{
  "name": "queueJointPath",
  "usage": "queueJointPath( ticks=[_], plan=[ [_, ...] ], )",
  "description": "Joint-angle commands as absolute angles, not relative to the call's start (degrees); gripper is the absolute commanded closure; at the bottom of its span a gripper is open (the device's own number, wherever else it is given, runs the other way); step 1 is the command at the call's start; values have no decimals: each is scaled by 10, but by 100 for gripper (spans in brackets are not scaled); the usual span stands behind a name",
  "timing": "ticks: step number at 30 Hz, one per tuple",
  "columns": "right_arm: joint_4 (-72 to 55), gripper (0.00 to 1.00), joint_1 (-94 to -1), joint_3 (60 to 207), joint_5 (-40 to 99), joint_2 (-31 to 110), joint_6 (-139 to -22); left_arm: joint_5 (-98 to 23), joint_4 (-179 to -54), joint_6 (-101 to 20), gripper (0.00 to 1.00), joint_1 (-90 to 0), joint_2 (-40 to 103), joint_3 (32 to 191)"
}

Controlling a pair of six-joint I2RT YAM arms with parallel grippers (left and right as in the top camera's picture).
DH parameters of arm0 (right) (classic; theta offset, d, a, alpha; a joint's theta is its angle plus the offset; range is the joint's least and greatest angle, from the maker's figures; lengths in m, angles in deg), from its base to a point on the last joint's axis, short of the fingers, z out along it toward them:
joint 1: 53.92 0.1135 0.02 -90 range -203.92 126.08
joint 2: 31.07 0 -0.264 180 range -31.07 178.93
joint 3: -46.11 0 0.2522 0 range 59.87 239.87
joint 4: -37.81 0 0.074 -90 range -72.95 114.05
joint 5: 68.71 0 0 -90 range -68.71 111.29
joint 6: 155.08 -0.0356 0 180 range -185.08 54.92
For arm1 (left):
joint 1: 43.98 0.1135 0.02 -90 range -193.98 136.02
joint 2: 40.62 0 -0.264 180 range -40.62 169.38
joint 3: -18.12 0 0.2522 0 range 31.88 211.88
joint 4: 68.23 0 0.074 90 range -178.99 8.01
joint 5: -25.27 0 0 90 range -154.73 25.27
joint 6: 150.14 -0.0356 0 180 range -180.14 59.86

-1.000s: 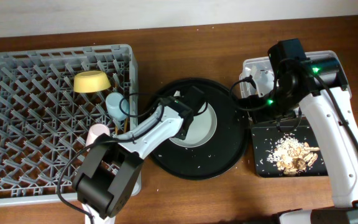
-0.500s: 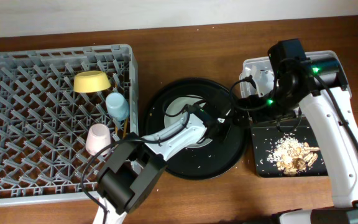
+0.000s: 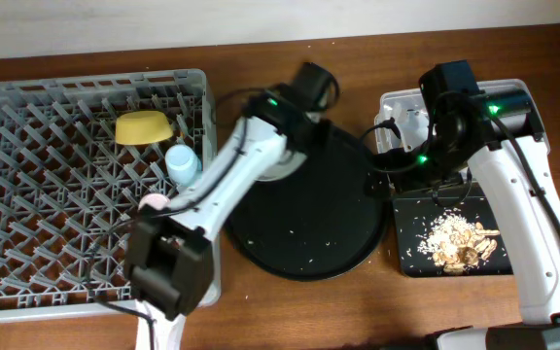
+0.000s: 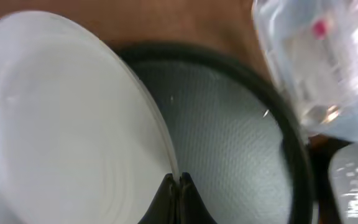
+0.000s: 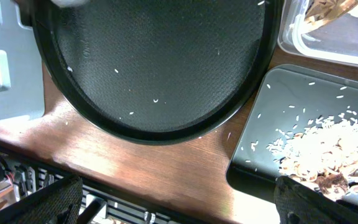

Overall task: Sort waste into correct bins and load items into the dishwasher rack
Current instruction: 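Stand the white plate upright in the dish rack with the left gripper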

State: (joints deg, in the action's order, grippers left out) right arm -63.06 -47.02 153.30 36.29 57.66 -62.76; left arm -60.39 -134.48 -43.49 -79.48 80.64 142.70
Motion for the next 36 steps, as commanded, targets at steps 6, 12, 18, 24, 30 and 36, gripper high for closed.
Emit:
queueJointPath(
  ticks=[6,12,18,24,30,36],
  plan=[
    [-631,1,-472,1535,360,574,-628,-95,-1283,-374,100,-471,768,1530],
    [-631,1,-472,1534,360,574,-628,-17,-1277,-375,100,-363,771,1528],
    [-631,1,-472,1535,360,574,-628,19,-1279,-375,100,-363,824,1517],
    [-631,1,-472,1535,360,574,-628,-22,-1297,-405,99,-359,870,1508],
    [-631,1,-472,1535,360,574,-628,-191,-1332,-440,23,-356,869,1509],
    [-631,1,-472,1535,360,574,-628,-276,-1384,-440,1,-314,730,1546]
  ],
)
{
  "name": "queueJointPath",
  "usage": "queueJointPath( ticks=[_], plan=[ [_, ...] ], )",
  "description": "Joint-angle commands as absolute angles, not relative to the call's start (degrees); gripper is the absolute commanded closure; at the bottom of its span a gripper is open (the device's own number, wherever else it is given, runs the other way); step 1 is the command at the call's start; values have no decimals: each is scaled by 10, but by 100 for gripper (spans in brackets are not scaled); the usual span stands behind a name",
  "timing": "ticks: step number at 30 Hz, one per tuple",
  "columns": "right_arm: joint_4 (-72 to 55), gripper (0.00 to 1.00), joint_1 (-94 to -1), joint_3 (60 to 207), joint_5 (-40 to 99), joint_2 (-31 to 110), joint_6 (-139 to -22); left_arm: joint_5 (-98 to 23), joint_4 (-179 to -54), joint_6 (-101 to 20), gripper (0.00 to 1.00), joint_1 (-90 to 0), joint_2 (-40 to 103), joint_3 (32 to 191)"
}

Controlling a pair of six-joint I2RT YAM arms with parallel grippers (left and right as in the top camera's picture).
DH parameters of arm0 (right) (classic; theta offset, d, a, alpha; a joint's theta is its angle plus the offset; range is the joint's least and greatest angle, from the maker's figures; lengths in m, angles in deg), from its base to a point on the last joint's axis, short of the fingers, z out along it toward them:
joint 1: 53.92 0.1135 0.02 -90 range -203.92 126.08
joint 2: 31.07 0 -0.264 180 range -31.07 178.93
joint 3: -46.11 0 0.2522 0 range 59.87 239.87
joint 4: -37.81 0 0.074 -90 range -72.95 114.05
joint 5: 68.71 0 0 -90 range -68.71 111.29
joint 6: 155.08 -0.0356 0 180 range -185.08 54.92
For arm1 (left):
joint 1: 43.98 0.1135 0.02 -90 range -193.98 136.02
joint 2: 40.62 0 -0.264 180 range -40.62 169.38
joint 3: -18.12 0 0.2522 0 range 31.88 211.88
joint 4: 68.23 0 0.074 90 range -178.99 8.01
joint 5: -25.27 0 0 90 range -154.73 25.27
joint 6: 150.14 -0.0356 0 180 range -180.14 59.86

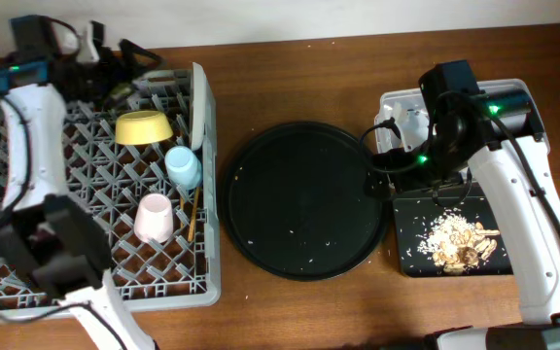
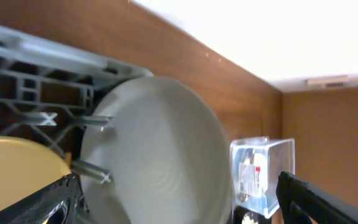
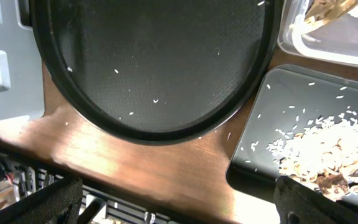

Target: Sort waste into correct bins and load items into the dishwasher rack

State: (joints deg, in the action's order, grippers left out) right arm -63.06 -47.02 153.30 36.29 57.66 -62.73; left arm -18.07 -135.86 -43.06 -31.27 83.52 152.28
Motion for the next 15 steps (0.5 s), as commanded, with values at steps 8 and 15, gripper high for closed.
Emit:
queueJointPath(
  ticks=[8,15],
  plan=[
    [-631,1,-472,1535,360,574,-628,-480,-1462,-440,1,-316,663,1546],
    [-253,1,-468,1443,320,167,-603,-480,-1462,-440,1,-316,663,1546]
  ],
)
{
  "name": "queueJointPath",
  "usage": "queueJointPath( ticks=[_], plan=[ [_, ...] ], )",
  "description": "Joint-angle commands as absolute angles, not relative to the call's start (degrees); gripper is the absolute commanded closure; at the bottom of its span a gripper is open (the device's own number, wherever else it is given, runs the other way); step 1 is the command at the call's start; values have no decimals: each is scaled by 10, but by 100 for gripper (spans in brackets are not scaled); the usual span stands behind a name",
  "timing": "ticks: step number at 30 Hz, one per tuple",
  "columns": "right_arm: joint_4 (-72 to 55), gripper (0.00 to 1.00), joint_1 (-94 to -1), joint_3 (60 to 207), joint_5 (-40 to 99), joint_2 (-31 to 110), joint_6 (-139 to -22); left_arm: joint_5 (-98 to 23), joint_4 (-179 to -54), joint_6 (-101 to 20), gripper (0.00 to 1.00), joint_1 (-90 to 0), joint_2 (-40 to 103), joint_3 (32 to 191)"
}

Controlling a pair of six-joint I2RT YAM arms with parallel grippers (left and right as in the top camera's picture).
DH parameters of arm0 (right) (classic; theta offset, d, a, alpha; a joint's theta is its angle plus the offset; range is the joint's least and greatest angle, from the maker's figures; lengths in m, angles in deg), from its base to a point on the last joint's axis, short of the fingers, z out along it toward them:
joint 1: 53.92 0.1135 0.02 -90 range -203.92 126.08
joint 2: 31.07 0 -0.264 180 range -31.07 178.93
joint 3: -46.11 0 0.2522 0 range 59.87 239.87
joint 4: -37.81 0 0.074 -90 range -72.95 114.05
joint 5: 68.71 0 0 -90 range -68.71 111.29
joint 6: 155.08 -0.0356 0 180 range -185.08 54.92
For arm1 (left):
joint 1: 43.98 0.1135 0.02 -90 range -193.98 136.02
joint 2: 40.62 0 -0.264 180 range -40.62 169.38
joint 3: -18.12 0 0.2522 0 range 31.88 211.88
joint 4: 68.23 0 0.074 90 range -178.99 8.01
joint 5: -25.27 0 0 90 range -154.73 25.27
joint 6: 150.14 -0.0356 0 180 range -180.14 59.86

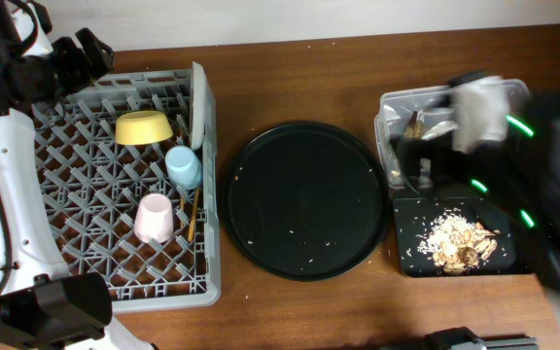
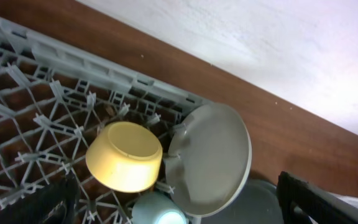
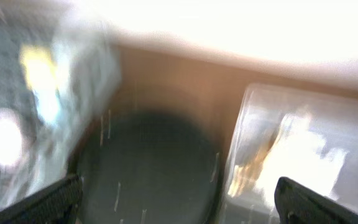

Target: Sort waste into correct bins and load items into the dishwasher rack

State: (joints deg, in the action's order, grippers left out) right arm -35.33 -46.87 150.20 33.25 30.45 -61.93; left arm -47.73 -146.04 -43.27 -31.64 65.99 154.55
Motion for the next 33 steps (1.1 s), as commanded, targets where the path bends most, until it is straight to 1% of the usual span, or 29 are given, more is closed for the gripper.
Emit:
queueJointPath(
  ticks=[1,2,3,4,5,6,8,11,13,14,15,29,31,33],
  plan=[
    [-130,1,-468,1340,319,64,-575,-481,-1462,-440,1,-316,663,1546],
    [-27,1,-468,1226,317,-34,-563,-480,-1462,-440,1,-316,663,1546],
    [47,1,-469,1128,311,-111,-563,-480,-1462,-440,1,-316,663,1546],
    [163,1,-469,958,302,-226,-563,-480,-1462,-440,1,-316,663,1546],
    [212,1,-469,881,300,-266,-563,-480,-1462,-440,1,-316,663,1546],
    [270,1,-469,773,300,-306,-564,-481,-1462,-440,1,-316,663,1546],
    [311,1,-469,696,298,-309,-564,-481,-1462,-440,1,-316,663,1546],
    [323,1,-469,604,295,-309,-564,-480,-1462,-440,1,-316,663,1546],
    [275,2,-469,602,278,-309,-563,-481,-1462,-440,1,-316,663,1546],
    [213,1,-469,602,279,-309,-564,-480,-1462,-440,1,-316,663,1546],
    [203,1,-469,602,278,-309,-591,-480,-1462,-440,1,-316,663,1546],
    [201,1,-469,602,277,-309,-594,-481,-1462,-440,1,-315,665,1545],
    [201,1,-469,602,277,-309,-594,-480,-1462,-440,1,-315,650,1545],
    [201,1,-469,602,277,-309,-594,-480,-1462,-440,1,-319,581,1545]
  ],
)
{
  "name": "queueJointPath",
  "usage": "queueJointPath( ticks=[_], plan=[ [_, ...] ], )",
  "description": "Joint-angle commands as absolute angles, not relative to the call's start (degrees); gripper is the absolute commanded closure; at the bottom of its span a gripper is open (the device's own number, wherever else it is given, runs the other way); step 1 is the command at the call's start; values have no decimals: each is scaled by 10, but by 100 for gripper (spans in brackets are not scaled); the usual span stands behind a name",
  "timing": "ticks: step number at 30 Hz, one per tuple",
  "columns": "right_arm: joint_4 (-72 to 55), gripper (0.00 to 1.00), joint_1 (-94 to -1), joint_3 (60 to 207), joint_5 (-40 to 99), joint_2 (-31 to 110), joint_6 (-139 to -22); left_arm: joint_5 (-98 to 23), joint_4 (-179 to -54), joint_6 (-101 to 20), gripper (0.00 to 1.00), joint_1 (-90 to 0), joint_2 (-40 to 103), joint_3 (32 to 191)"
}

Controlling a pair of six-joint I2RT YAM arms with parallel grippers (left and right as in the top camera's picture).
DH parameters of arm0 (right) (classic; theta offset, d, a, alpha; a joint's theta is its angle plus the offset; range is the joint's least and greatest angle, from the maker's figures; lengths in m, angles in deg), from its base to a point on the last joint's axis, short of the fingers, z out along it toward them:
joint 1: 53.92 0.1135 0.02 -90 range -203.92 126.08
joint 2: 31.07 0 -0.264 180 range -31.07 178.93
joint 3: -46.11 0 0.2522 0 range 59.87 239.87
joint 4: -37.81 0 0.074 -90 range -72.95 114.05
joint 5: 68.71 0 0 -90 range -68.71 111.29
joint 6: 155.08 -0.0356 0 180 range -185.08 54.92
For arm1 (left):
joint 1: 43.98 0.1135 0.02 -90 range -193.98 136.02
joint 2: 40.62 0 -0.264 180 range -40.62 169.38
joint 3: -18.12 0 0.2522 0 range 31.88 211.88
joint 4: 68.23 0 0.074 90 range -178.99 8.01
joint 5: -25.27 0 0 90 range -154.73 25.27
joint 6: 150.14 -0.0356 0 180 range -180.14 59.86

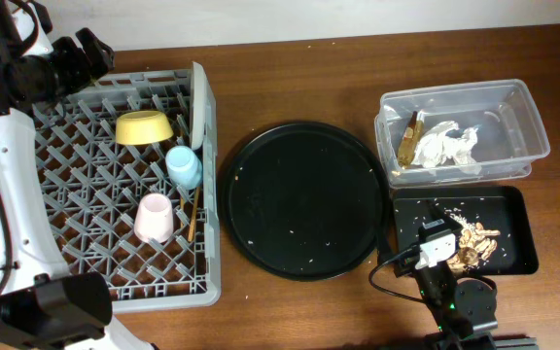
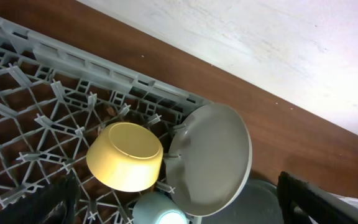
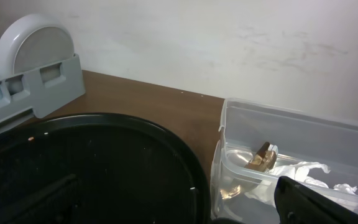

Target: Sort waste into correct bins and load items into the dishwasher rack

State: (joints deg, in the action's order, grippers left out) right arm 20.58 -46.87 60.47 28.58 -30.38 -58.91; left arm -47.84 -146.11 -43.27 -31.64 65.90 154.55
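The grey dishwasher rack [image 1: 27, 194] holds a yellow bowl [image 1: 144, 127], a blue cup [image 1: 184, 165], a pink cup [image 1: 154, 217] and a white plate [image 2: 211, 158] standing on edge at its back right. My left gripper [image 2: 176, 190] hangs open above the rack's far left corner, holding nothing. My right gripper [image 3: 179, 199] is open and empty, low at the table's near edge, facing across the black round tray [image 3: 98, 162]. The clear bin [image 1: 460, 131] holds crumpled paper and a brown scrap. Rice and food scraps lie in the black rectangular bin [image 1: 460, 238].
A wooden utensil [image 1: 191, 214] lies in the rack beside the pink cup. A few rice grains dot the round tray [image 1: 304, 199]. The right arm's base [image 1: 450, 297] sits folded at the front edge, below the black bin.
The right arm, a blur over the two bins, now sits folded at the table's near edge, its wrist view looking level across the round tray. The left arm has not moved.
My left gripper was shut on the white plate above the round tray while the right one hung open over the tray. Then the plate stood in the rack, with the left gripper open at the far left corner. The right arm has since withdrawn.
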Motion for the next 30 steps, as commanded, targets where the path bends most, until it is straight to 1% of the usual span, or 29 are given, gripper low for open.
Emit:
queueJointPath(
  ticks=[1,3,4,5,6,7,8,10,11,12,13,14,15,17,18,19,20,24,25,28,30],
  plan=[
    [201,1,-469,602,277,-309,-594,-480,-1462,-440,1,-319,547,1545],
    [201,1,-469,602,277,-309,-594,-480,-1461,-440,1,-319,442,1513],
    [201,1,-469,602,277,-309,-594,-480,-1461,-440,1,-327,378,1465],
    [201,1,-469,602,277,-309,-594,-480,-1461,-440,1,-361,289,1371],
    [201,1,-469,602,277,-309,-594,-480,-1461,-440,1,-385,231,1298],
    [201,1,-469,602,277,-309,-594,-481,-1461,-440,1,-420,129,1167],
    [201,1,-469,602,277,-309,-594,-490,-1462,-440,1,-429,73,1099],
    [201,1,-469,602,277,-309,-594,-491,-1461,-432,1,-429,-97,887],
    [201,1,-469,602,277,-309,-594,-505,-1437,-429,1,-429,-147,817],
    [201,1,-469,602,277,-309,-594,-537,-1382,-429,1,-429,-182,760],
    [201,1,-469,602,277,-309,-594,-554,-1262,-429,1,-429,-228,675],
    [201,1,-469,602,277,-309,-594,-554,-1170,-429,1,-429,-250,628],
    [201,1,-469,602,277,-309,-594,-554,-981,-429,1,-429,-281,549],
    [201,1,-469,602,277,-309,-594,-578,-785,-429,1,-439,-311,475],
    [201,1,-469,602,277,-309,-594,-625,-707,-429,1,-455,-328,439],
    [201,1,-469,602,277,-309,-594,-677,-688,-429,1,-475,-345,414],
    [201,1,-469,602,277,-309,-594,-704,-690,-429,1,-489,-359,395],
    [201,1,-469,602,277,-309,-594,-712,-703,-451,1,-492,-398,323],
    [201,1,-469,602,277,-309,-594,-712,-721,-473,1,-492,-401,324],
    [201,1,-469,602,277,-309,-594,-675,-824,-598,1,-492,-403,324],
    [201,1,-469,602,277,-309,-594,-666,-866,-632,1,-492,-403,324]
  ],
)
